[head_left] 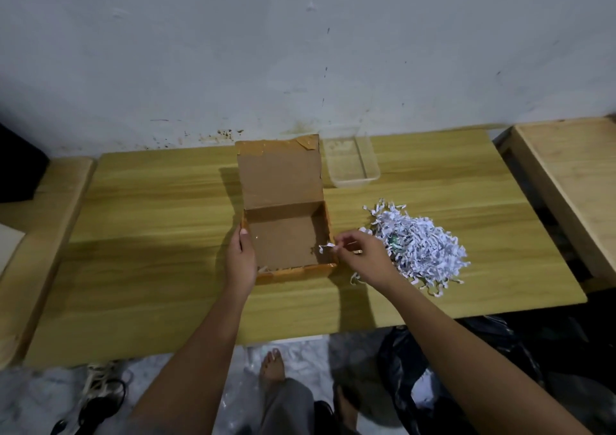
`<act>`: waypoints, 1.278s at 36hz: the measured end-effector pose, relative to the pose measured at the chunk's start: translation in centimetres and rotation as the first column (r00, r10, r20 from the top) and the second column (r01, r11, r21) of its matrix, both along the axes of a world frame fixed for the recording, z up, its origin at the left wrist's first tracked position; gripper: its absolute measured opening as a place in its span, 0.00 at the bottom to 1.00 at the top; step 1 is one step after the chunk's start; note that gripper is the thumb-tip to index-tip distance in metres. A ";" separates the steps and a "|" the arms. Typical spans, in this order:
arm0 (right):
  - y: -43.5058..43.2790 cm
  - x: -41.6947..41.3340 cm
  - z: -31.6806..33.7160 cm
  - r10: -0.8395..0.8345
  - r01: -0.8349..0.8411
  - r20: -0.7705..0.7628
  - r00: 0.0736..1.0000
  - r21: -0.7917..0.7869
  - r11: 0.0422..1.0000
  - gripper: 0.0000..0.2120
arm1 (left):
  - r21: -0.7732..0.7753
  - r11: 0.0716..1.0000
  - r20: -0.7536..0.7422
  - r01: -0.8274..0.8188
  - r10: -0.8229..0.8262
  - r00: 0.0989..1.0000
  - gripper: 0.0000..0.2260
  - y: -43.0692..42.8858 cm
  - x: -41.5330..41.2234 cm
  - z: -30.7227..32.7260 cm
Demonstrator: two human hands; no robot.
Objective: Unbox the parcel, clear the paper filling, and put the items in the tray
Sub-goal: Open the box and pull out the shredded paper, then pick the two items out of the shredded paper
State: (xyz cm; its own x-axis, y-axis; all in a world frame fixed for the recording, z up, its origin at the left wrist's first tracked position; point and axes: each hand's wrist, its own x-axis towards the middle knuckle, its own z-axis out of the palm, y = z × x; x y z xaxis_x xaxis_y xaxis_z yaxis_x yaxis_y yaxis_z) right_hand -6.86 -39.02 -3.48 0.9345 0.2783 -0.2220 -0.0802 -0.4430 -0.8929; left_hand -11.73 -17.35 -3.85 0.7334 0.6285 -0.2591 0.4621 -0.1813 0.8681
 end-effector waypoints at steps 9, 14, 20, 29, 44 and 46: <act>-0.2 -0.4 0.4 -0.012 0.012 -0.020 1.000 0.015 1.000 0.08 | -0.019 0.998 -0.029 0.054 -0.054 0.998 0.20 0.3 -0.3 0.5; -1.1 0.3 1.4 -0.035 0.035 -0.030 0.999 0.006 0.999 0.09 | 0.015 0.998 -0.054 0.063 -0.062 0.997 0.19 0.1 -0.4 1.3; -4.1 1.8 2.5 -0.225 0.223 0.034 0.974 0.045 0.974 0.02 | 0.085 0.996 -0.120 0.014 -0.004 0.993 0.16 -0.1 0.1 2.4; -10.9 2.7 4.2 -0.188 0.220 0.189 0.964 -0.164 0.962 0.11 | 0.409 0.906 0.165 -0.111 0.046 0.985 0.13 -3.4 2.6 4.8; -18.1 2.5 -1.3 0.183 -0.119 0.119 0.976 -0.412 0.904 0.29 | 0.357 0.036 -0.442 0.933 -0.874 0.203 0.31 -20.1 9.8 0.2; -19.0 2.9 -1.2 0.171 -0.098 0.153 0.973 -0.398 0.912 0.25 | 0.411 0.088 -0.404 0.907 -0.875 0.268 0.25 -19.8 10.5 -0.1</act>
State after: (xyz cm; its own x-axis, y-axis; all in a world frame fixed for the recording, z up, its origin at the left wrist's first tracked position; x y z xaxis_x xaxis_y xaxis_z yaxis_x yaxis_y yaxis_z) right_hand -3.94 -57.99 -4.64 0.9285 0.3307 -0.1691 0.1500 -0.7504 -0.6437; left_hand -1.25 -37.20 -3.98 0.8505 -0.4630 -0.2496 -0.3223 -0.8337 0.4484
